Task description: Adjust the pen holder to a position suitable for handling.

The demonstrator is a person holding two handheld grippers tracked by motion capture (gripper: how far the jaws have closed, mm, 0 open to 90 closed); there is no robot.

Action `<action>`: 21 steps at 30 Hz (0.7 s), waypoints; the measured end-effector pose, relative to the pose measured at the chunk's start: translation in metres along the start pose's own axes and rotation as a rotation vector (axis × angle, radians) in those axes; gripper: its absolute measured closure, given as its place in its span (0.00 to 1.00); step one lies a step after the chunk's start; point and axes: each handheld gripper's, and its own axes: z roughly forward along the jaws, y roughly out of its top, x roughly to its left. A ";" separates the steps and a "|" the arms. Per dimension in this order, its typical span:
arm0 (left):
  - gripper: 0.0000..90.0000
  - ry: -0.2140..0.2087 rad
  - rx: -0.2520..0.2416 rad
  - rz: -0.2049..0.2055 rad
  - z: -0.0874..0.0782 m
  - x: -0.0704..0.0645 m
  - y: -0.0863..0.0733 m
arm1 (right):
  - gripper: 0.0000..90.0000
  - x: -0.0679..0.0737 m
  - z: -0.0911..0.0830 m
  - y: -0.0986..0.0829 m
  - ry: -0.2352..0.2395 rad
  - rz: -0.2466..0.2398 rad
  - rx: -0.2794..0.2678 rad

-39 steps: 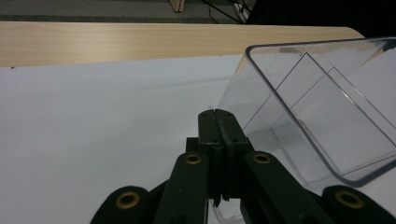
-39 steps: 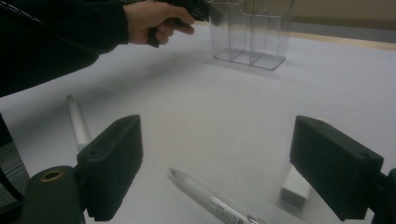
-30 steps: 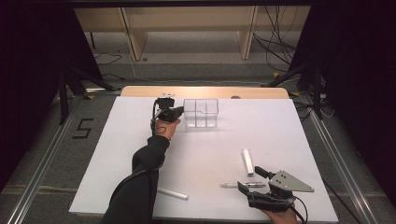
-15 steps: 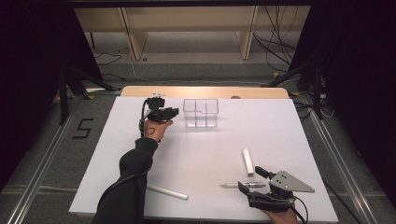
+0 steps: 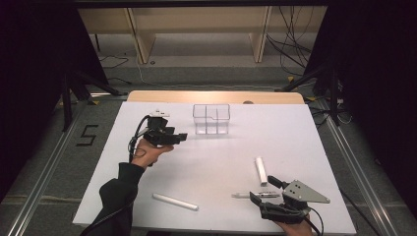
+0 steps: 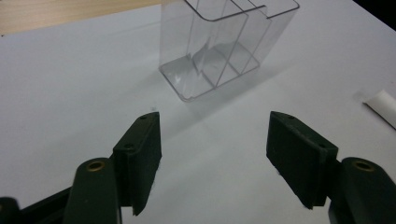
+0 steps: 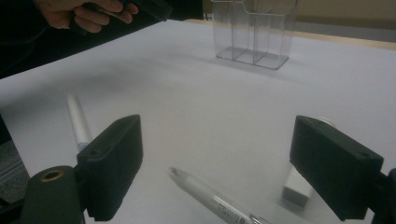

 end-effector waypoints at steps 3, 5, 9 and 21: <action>0.36 -0.001 -0.005 0.024 -0.005 -0.005 -0.004 | 0.20 0.000 0.000 0.000 0.001 -0.002 0.001; 0.35 -0.004 -0.009 0.043 -0.008 -0.007 -0.008 | 0.20 0.000 0.000 0.000 0.006 -0.004 -0.001; 0.33 -0.006 -0.024 0.050 -0.015 -0.012 -0.017 | 0.20 -0.001 -0.001 0.000 0.008 -0.004 0.005; 0.30 -0.043 -0.129 0.044 -0.030 -0.027 -0.037 | 0.20 -0.002 0.000 0.000 0.014 -0.004 0.009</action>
